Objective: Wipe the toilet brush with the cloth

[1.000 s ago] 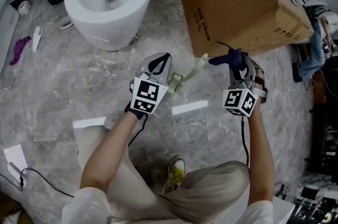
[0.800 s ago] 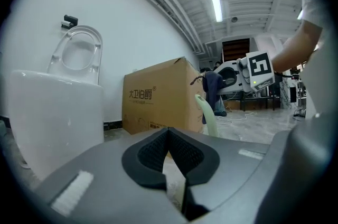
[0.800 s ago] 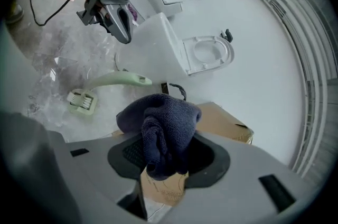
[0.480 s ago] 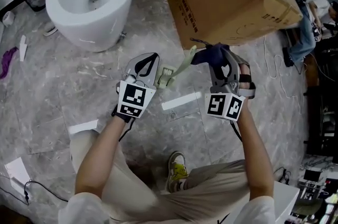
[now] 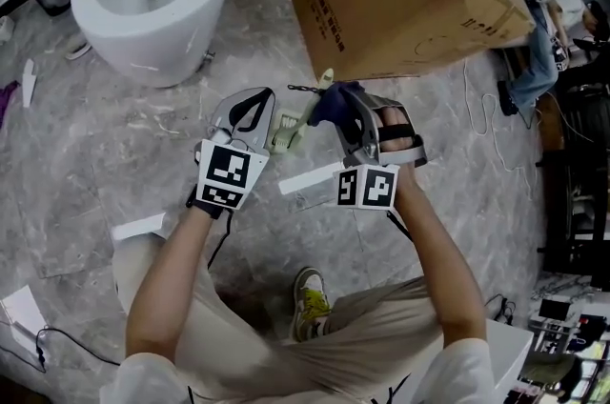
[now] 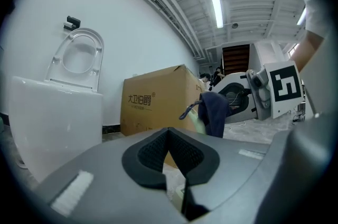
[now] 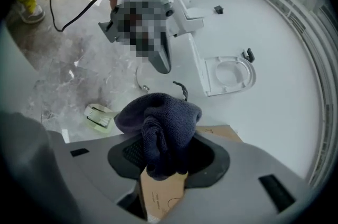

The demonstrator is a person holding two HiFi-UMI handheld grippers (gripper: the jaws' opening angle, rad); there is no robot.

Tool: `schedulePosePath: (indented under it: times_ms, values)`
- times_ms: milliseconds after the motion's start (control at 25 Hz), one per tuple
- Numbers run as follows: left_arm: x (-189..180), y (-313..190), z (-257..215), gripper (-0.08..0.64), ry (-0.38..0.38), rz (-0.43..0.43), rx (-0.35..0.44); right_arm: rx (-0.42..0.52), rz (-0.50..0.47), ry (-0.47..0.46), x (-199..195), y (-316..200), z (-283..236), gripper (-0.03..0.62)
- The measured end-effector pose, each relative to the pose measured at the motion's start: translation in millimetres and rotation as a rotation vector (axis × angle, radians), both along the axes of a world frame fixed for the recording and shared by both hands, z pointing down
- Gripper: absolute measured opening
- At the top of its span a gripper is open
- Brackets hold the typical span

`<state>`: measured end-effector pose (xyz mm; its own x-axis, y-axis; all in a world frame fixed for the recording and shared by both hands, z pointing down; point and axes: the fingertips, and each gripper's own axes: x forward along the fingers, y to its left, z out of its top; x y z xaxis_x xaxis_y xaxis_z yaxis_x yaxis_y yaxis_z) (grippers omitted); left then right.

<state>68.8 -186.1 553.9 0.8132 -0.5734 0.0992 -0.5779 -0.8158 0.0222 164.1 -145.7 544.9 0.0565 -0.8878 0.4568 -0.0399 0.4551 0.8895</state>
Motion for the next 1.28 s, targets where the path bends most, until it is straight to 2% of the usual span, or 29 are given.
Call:
schedulePosePath:
  times_ms: [280,440,640,800,1080,1280]
  values:
    - [1.7,1.1,2.2,0.002,-0.016,0.008,0.001,-0.085,-0.047,0.088,-1.1,11.9,38.9,0.17]
    - [-3.6,0.1,6.6,0.002,-0.024,0.012,-0.005,-0.15,-0.059,0.109,-3.7,24.9,64.4,0.17]
    - [-17.5,-19.0,2.0,0.002,0.014,-0.048,-0.032,-0.184,-0.14,0.108,-28.2,42.8,75.6,0.17]
    - [-16.8,-19.7,0.8,0.002,0.018,-0.049,-0.037,-0.115,-0.192,0.076,-47.7,45.3,52.0,0.169]
    - [-12.3,-14.9,4.0,0.002,-0.011,-0.026,-0.02,0.092,-0.138,-0.018,-42.6,11.9,-20.7,0.17]
    - [-18.2,-14.4,11.2,0.002,-0.038,-0.029,-0.022,0.103,-0.074,-0.099,-32.9,-1.6,-26.6,0.17]
